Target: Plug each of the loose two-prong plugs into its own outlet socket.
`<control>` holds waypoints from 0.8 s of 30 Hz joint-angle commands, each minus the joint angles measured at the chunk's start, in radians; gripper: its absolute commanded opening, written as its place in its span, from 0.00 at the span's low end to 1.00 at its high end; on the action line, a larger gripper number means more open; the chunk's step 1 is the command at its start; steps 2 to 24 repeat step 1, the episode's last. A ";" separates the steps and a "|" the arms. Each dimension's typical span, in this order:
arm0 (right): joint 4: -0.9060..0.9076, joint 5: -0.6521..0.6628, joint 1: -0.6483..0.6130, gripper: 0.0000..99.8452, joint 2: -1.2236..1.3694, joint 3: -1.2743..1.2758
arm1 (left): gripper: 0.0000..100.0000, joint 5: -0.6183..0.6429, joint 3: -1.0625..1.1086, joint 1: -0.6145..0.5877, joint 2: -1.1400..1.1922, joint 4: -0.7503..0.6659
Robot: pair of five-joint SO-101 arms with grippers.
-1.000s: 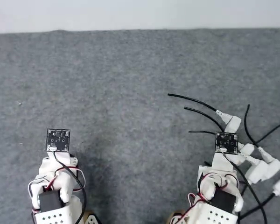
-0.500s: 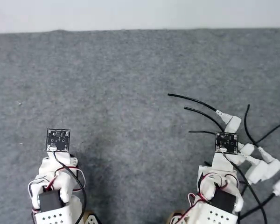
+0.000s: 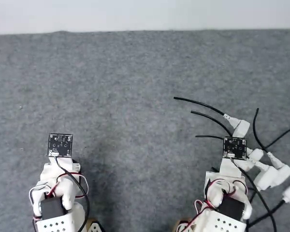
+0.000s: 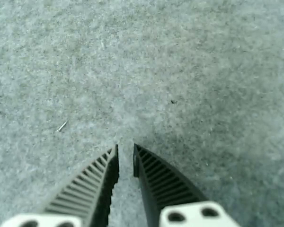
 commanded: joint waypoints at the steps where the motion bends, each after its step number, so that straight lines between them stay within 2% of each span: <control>1: -0.007 0.009 -0.002 0.01 -0.015 0.021 | 0.05 -0.012 -0.008 -0.005 -0.021 0.005; 24: -0.007 0.009 -0.002 0.01 -0.015 0.021 | 0.05 -0.012 -0.008 -0.005 -0.021 0.005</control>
